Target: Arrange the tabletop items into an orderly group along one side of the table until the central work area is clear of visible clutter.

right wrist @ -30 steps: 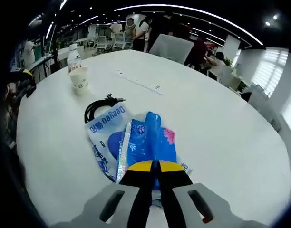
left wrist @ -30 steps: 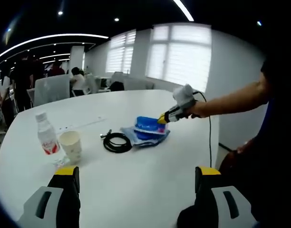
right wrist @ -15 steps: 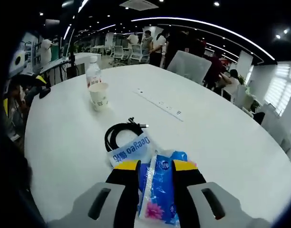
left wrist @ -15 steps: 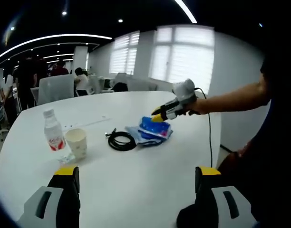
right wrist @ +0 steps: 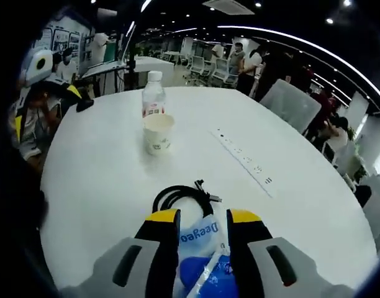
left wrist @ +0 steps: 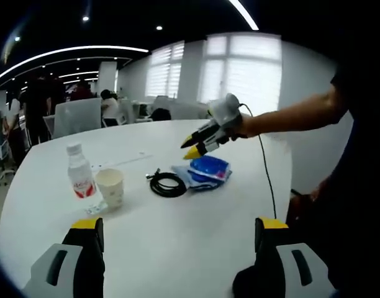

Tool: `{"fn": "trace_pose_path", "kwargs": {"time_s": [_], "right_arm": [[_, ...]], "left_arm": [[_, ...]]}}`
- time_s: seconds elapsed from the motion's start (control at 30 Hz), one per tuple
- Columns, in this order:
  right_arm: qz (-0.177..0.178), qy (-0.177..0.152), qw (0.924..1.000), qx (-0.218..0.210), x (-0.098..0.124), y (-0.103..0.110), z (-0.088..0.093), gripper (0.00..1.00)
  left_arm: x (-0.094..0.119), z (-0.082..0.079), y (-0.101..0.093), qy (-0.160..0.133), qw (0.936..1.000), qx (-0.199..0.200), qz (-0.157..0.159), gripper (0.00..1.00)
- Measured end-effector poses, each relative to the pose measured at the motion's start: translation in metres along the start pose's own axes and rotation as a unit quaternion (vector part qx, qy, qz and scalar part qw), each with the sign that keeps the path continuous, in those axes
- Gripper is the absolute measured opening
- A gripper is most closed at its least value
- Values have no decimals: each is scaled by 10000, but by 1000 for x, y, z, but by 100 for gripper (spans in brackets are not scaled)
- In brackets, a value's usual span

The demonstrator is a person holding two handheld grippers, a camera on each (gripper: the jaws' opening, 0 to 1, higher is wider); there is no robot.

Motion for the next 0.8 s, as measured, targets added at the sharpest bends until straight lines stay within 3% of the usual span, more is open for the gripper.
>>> {"fn": "trace_pose_path", "kwargs": {"time_s": [0.27,0.8], "right_arm": [[-482,210,9962,697,-29,6,-9,25],[-991,537,9859,1235,-76,11,4,22]], "left_arm": [[0,1,6,12,10000,39,-17,100],[-5,1,25,80,9999,81,-64,100]]}}
Point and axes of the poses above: the point that each gripper's makers call its tool centre point, and the gripper's own axes: x roughly backward along the fingers, y roughly to its left, z roughly out of its underside, the point moved 3 cm from there along x, roughly backward along the fingers, and after that the axes turned 3 degrees about z, right-handed, at the moved point
